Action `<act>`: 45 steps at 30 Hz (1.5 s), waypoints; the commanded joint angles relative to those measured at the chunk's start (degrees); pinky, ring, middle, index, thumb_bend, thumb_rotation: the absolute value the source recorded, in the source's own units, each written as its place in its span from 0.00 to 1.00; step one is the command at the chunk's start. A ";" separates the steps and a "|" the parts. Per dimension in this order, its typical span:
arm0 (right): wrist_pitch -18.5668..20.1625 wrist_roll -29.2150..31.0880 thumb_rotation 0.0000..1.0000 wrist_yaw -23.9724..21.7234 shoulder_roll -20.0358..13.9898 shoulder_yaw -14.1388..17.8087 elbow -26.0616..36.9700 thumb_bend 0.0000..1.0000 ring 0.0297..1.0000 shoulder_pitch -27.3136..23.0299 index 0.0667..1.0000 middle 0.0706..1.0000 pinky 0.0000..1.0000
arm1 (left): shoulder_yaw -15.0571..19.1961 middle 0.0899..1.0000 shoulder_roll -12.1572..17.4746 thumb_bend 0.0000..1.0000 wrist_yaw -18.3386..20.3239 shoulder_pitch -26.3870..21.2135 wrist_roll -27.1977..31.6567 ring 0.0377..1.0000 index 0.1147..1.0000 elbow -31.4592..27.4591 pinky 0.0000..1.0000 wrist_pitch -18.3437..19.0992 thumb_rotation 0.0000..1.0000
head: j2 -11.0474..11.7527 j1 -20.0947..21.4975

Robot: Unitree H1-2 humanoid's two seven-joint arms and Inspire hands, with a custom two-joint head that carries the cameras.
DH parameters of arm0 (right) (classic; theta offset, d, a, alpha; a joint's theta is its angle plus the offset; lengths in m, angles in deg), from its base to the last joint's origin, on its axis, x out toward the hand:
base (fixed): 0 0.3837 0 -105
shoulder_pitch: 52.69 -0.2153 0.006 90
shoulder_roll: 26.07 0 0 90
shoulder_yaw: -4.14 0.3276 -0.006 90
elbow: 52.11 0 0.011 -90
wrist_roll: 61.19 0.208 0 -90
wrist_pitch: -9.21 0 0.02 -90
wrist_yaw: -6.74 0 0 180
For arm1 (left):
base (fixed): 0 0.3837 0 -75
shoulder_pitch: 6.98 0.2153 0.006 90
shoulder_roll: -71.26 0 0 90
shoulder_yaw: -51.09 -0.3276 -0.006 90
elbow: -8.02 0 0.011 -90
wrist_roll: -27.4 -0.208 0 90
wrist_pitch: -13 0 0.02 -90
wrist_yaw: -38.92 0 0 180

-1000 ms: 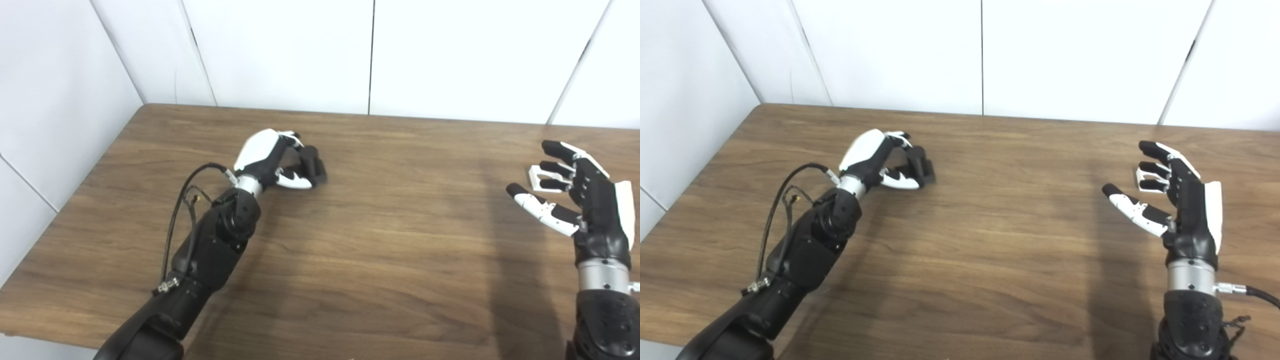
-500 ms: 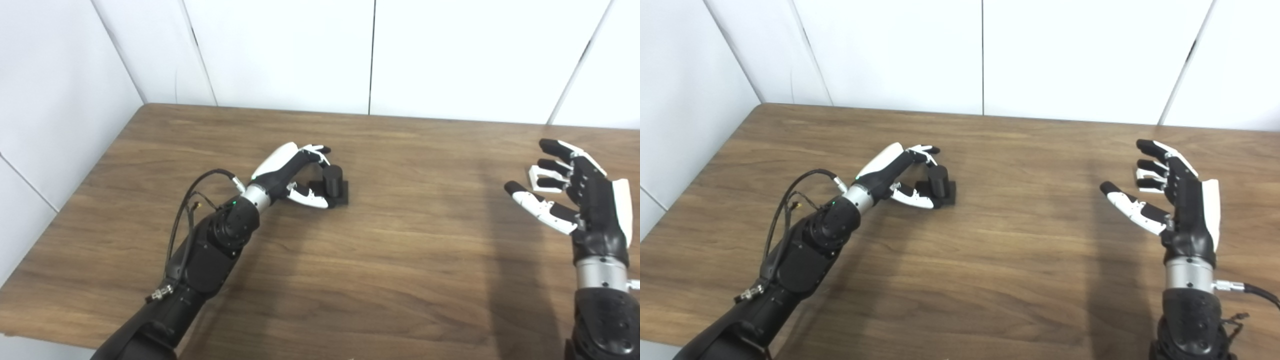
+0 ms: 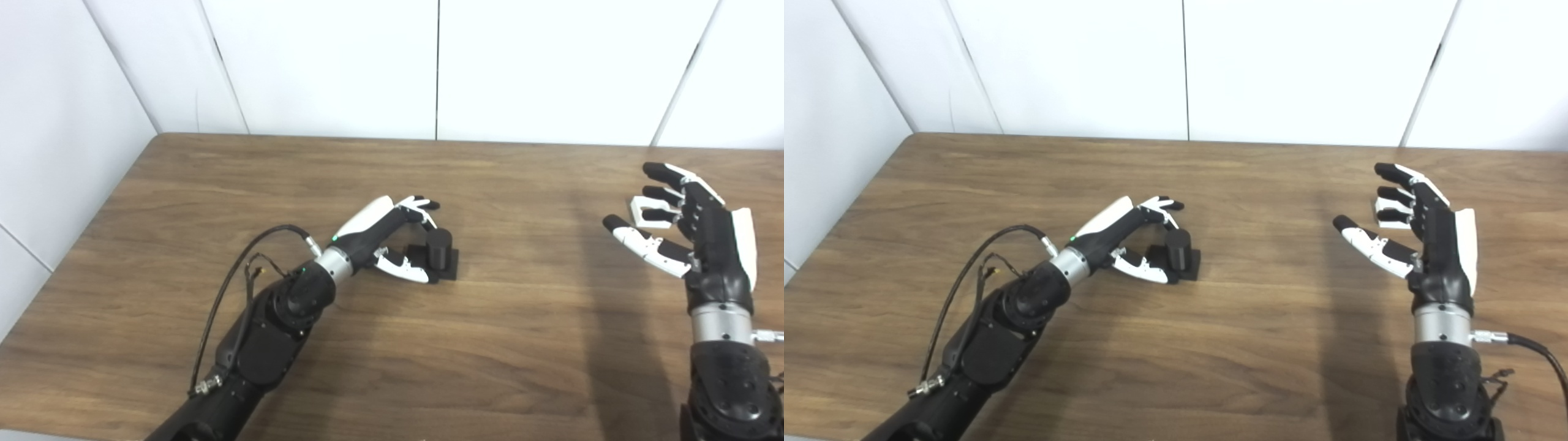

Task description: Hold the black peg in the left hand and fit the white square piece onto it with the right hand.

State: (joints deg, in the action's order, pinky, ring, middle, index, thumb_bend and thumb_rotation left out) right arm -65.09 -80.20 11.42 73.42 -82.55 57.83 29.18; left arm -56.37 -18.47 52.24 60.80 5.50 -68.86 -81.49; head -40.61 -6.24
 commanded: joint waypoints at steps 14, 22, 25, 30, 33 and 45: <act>-2.82 -1.05 0.16 0.90 -0.56 0.13 2.23 0.67 0.73 -1.74 0.73 0.79 0.60 | -3.29 0.94 -3.59 0.52 -0.49 1.81 -1.41 1.00 0.42 -2.50 0.93 -4.96 0.08 | -0.67 2.85; -1.27 -1.61 0.19 0.58 -0.37 0.10 3.25 0.68 0.74 -1.65 0.73 0.79 0.61 | -4.48 0.94 -3.95 0.52 0.24 2.46 -0.93 1.00 0.43 -2.55 0.91 -6.72 0.08 | -1.29 4.27; -0.70 -1.69 0.20 0.49 -0.25 0.25 3.58 0.68 0.74 -1.60 0.73 0.80 0.61 | -4.80 0.94 -3.92 0.52 0.15 2.55 -1.07 1.00 0.43 -2.44 0.91 -7.43 0.08 | -1.48 4.63; -1.27 -1.88 0.18 0.65 -0.55 0.38 3.63 0.68 0.74 -1.70 0.72 0.79 0.60 | -4.76 0.95 -3.35 0.52 0.03 2.80 -1.52 1.00 0.43 -2.84 0.91 -7.27 0.08 | -1.68 8.78; -0.66 -2.02 0.18 0.67 -0.51 0.65 4.03 0.67 0.74 -1.81 0.74 0.81 0.61 | -4.30 0.95 -2.59 0.52 0.21 2.99 -1.20 1.00 0.43 -3.26 0.91 -7.47 0.08 | -1.41 12.88; 0.32 -3.49 0.18 0.79 -2.09 2.47 5.07 0.66 0.76 -3.22 0.75 0.82 0.63 | -2.59 0.94 0.35 0.52 2.01 3.84 0.63 1.00 0.43 -3.26 0.88 -9.92 0.08 | 0.46 23.51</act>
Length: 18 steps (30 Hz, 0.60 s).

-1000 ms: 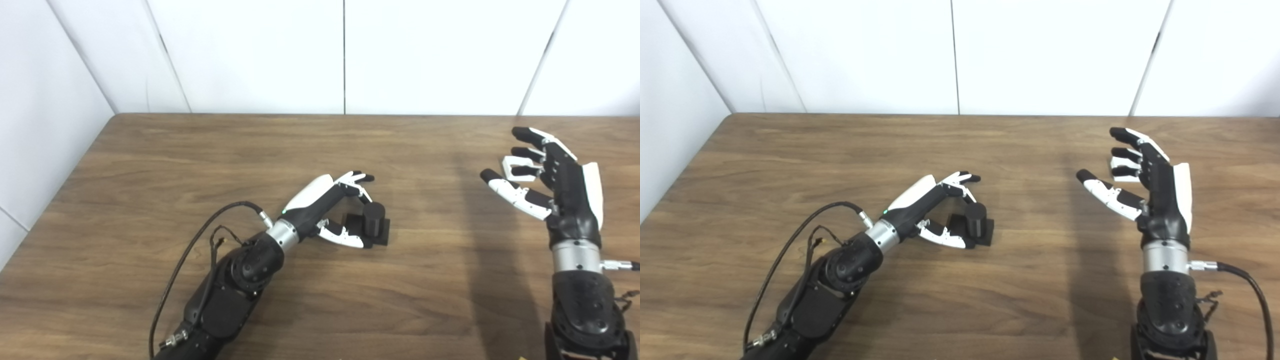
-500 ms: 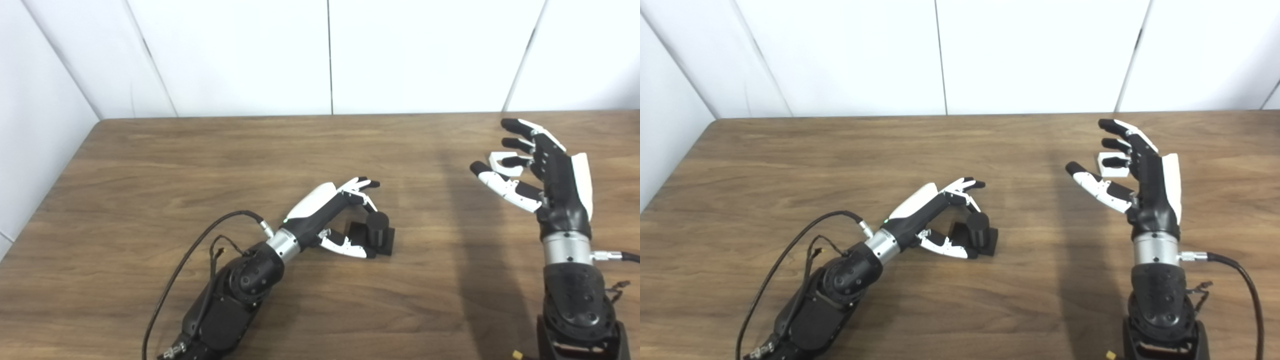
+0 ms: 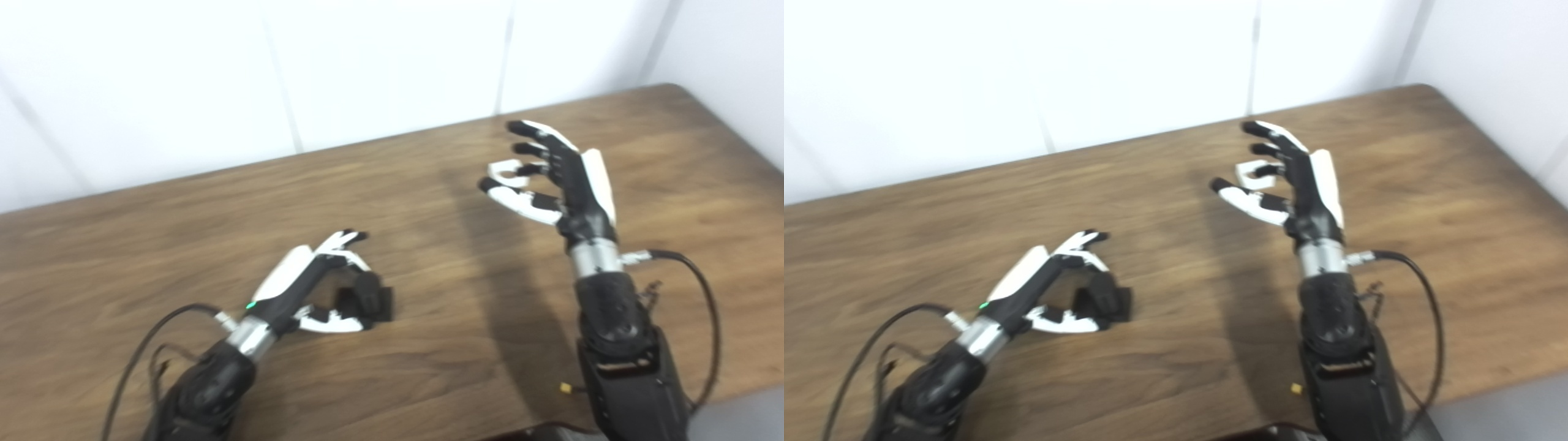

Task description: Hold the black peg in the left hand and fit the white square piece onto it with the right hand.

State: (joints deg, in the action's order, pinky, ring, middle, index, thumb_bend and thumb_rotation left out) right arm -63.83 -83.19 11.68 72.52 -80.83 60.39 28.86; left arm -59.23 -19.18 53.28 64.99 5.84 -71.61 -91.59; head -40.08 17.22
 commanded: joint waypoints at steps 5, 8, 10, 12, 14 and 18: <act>-0.37 -2.46 0.17 0.07 -4.36 1.39 2.08 0.67 0.76 -5.28 0.75 0.81 0.63 | 0.65 0.94 0.98 0.52 1.04 -0.72 0.66 1.00 0.43 0.70 0.90 -0.83 0.08 | 0.36 1.12; 0.41 -3.24 0.18 -0.98 -7.04 1.47 0.92 0.68 0.75 -7.46 0.75 0.80 0.59 | 0.99 0.94 1.01 0.52 1.41 -0.71 0.92 1.00 0.43 0.45 0.91 -0.28 0.08 | 0.53 1.78; 1.15 -3.23 0.20 -1.75 -8.50 1.55 -0.02 0.69 0.76 -9.11 0.74 0.81 0.59 | 1.20 0.94 1.08 0.52 1.55 -0.69 1.04 1.00 0.43 0.56 0.91 -0.59 0.08 | 0.62 1.96; 1.45 -3.80 0.23 -3.09 -10.86 1.19 -1.49 0.70 0.76 -10.97 0.74 0.81 0.60 | 1.39 0.94 1.12 0.52 1.57 -0.66 1.14 1.00 0.43 0.84 0.91 -1.08 0.08 | 0.58 1.72; 1.71 -4.32 0.26 -5.16 -13.55 0.48 -2.96 0.69 0.78 -12.56 0.75 0.82 0.63 | 1.51 0.95 1.11 0.52 1.58 -0.61 1.04 1.00 0.43 0.99 0.90 -1.33 0.08 | 0.58 1.72; 1.94 -5.26 0.33 -10.63 -19.80 -2.39 -6.37 0.71 0.87 -15.98 0.80 0.89 0.76 | 1.68 0.95 0.90 0.52 1.76 -0.37 1.17 1.00 0.43 1.29 0.90 -1.30 0.08 | 0.73 1.66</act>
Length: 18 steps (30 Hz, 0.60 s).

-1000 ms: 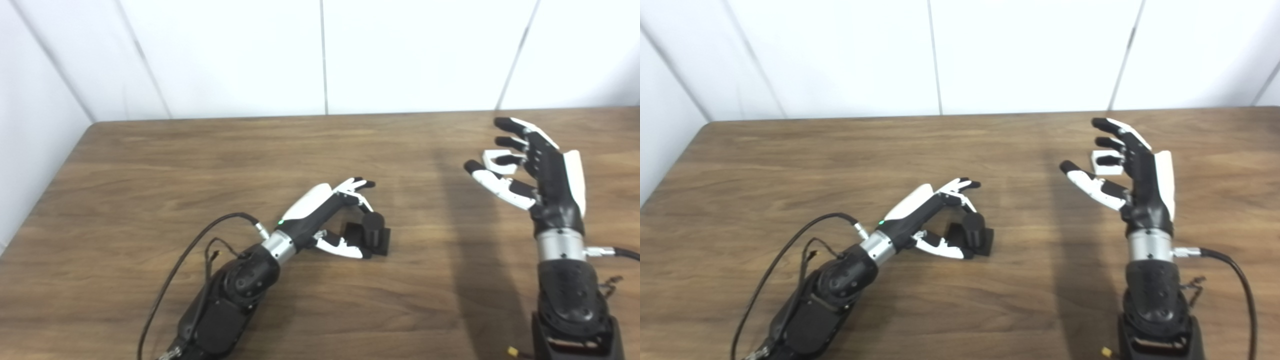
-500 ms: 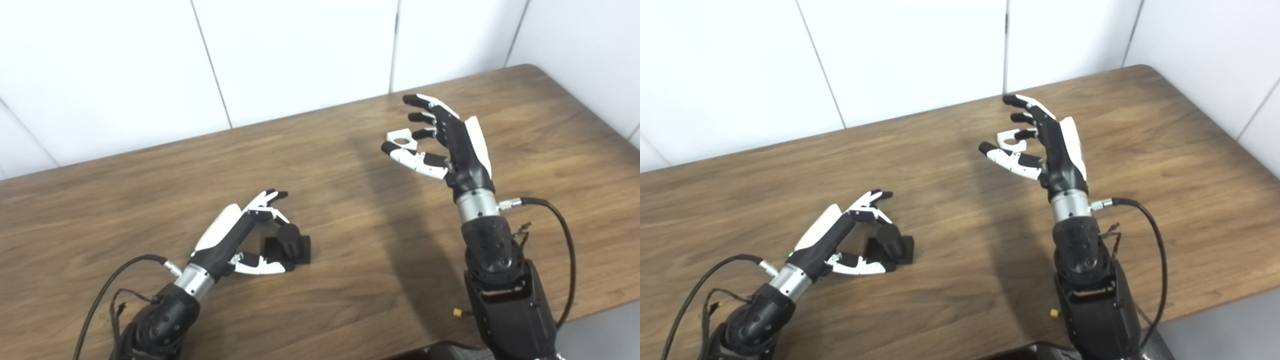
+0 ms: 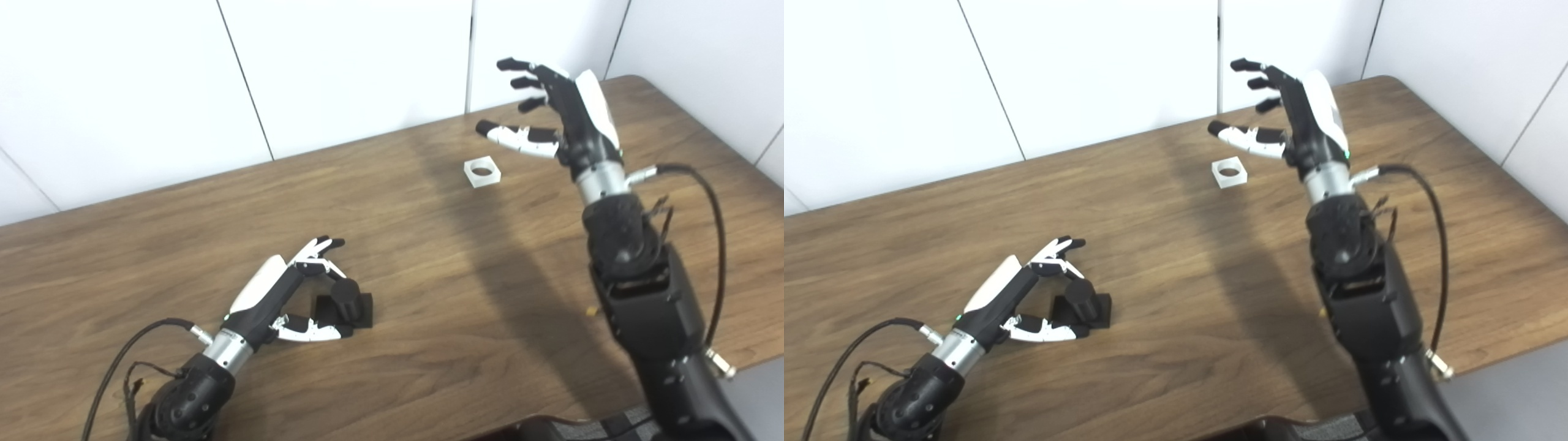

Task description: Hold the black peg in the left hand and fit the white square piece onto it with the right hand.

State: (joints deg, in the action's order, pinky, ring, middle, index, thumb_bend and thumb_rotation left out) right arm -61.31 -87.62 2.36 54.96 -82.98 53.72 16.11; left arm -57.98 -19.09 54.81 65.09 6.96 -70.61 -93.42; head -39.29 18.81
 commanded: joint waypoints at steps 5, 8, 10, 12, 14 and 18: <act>-0.85 -2.40 0.32 -5.12 -6.43 -3.60 -3.08 0.72 0.91 -6.46 0.81 0.92 0.75 | 0.50 0.94 0.89 0.52 0.30 -0.39 -0.35 1.00 0.43 0.12 0.90 0.52 0.08 | 0.02 -0.08; -0.17 -3.97 0.33 -8.23 -8.65 -5.89 -5.18 0.72 0.94 -8.63 0.83 0.95 0.76 | 0.67 0.94 0.89 0.52 0.34 -0.43 -0.23 1.00 0.43 0.14 0.90 0.59 0.08 | -0.02 -0.24; 0.53 -5.24 0.35 -10.11 -9.81 -7.30 -6.46 0.74 0.95 -10.09 0.84 0.96 0.77 | 0.78 0.95 0.92 0.52 0.56 -0.37 -0.02 1.00 0.43 -0.12 0.91 0.94 0.08 | -0.01 -0.25; 0.80 -6.15 0.35 -11.71 -10.81 -8.59 -8.22 0.75 0.96 -11.63 0.84 0.97 0.79 | 0.84 0.95 0.96 0.52 0.56 -0.35 -0.05 1.00 0.43 -0.03 0.91 0.82 0.08 | -0.10 -0.37; 0.38 -7.05 0.35 -13.10 -11.66 -9.76 -10.07 0.76 0.97 -12.96 0.84 0.97 0.81 | 0.89 0.95 0.98 0.52 0.48 -0.27 -0.16 1.00 0.43 -0.01 0.90 0.65 0.08 | -0.14 -0.47; -1.24 -8.11 0.35 -15.95 -13.57 -12.66 -14.71 0.75 0.99 -15.82 0.85 0.99 0.90 | 0.93 0.94 0.94 0.52 0.34 -0.09 -0.39 1.00 0.43 0.13 0.90 0.54 0.08 | 0.06 -0.54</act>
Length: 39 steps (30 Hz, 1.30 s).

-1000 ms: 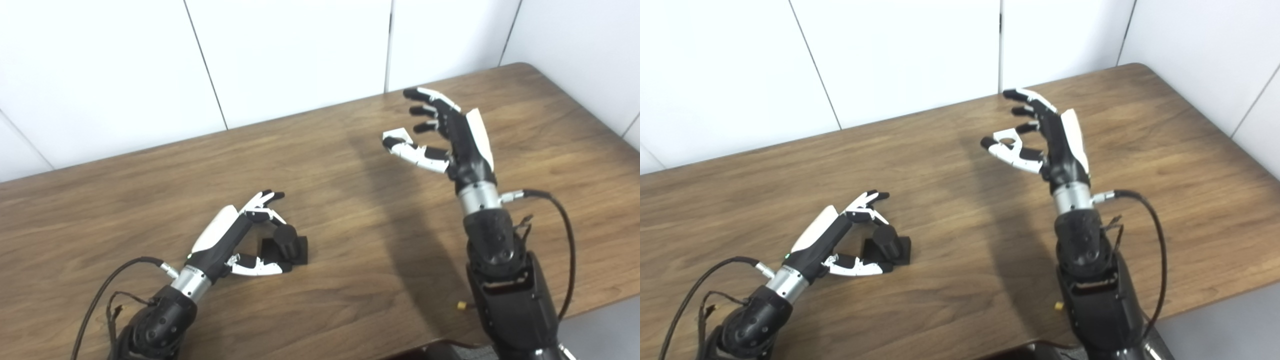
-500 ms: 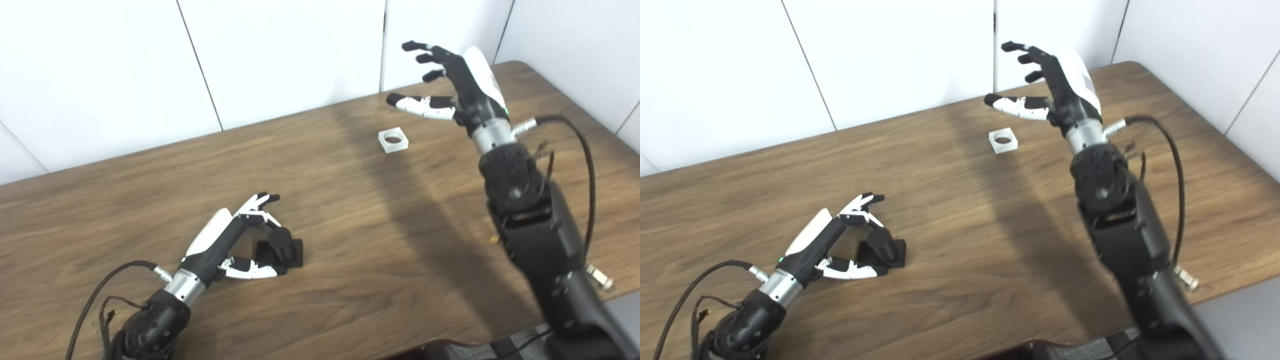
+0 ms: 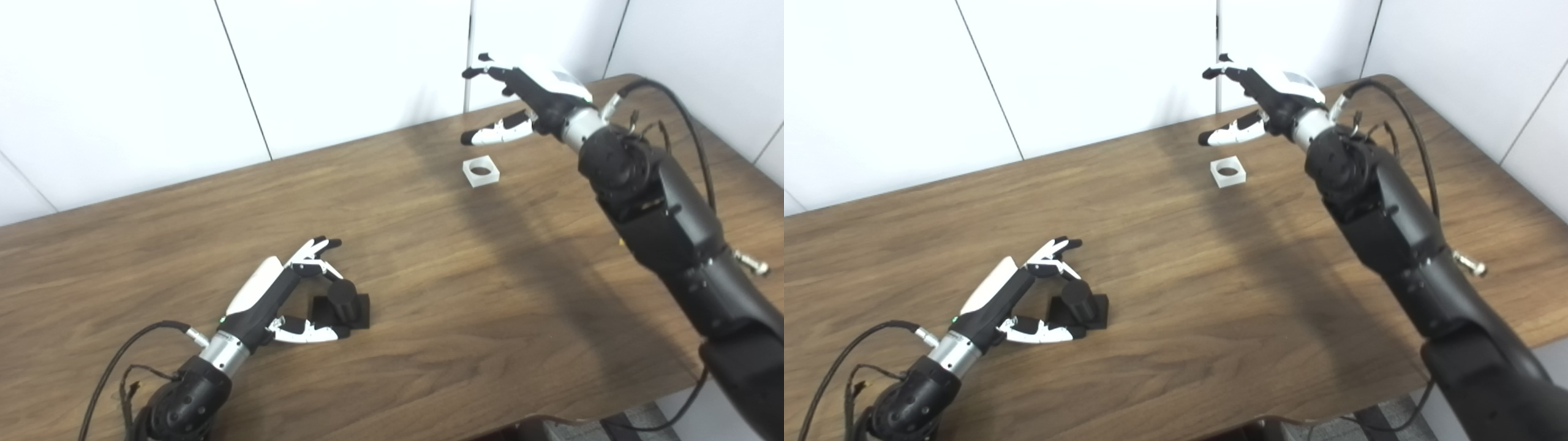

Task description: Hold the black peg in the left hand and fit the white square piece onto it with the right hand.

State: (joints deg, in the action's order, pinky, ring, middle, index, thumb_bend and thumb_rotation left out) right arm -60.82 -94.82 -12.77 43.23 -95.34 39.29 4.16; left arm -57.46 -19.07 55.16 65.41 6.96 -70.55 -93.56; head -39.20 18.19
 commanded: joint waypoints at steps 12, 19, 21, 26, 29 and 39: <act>-4.54 -2.63 0.35 -5.92 -3.95 -5.76 -12.25 0.76 1.00 -9.67 0.85 0.99 0.97 | 0.67 0.94 0.89 0.52 -0.32 -0.27 -0.26 1.00 0.43 0.62 0.90 -0.12 0.08 | 0.09 -0.32; -5.36 -3.18 0.34 -6.51 -3.62 -6.59 -17.27 0.76 1.00 -11.35 0.85 0.99 0.99 | 0.62 0.94 0.83 0.52 -0.45 -0.09 -0.53 1.00 0.43 0.26 0.90 0.09 0.08 | -0.15 -0.69; -5.49 -3.15 0.35 -6.85 -3.58 -6.84 -18.08 0.76 1.00 -11.59 0.86 0.99 0.99 | 0.62 0.94 0.75 0.52 -0.43 -0.08 -0.46 1.00 0.43 0.18 0.90 0.31 0.08 | -0.21 -0.69; -5.81 -3.18 0.38 -9.06 -3.78 -8.21 -19.25 0.78 1.00 -11.99 0.87 1.00 1.00 | 0.67 0.94 0.70 0.52 -0.56 0.01 -0.39 1.00 0.43 0.17 0.90 0.17 0.08 | -0.34 -0.93; -5.80 -2.75 0.38 -9.93 -3.65 -8.29 -19.65 0.83 1.00 -11.78 0.87 1.00 1.00 | 0.70 0.94 0.75 0.52 -0.68 0.11 -0.48 1.00 0.43 0.02 0.90 0.13 0.08 | -0.47 -0.95; -5.40 -3.31 0.31 -11.42 -3.39 -9.05 -19.62 0.89 1.00 -10.76 0.85 1.00 1.00 | 0.68 0.94 0.80 0.52 -0.37 0.22 -0.90 1.00 0.43 -0.79 0.90 1.55 0.08 | -0.83 -1.24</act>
State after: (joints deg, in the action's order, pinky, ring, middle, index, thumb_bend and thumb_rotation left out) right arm -65.63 -97.73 -24.19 41.48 -104.72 18.52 -3.89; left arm -57.25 -19.14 54.72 65.71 6.76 -70.66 -93.60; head -39.99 16.97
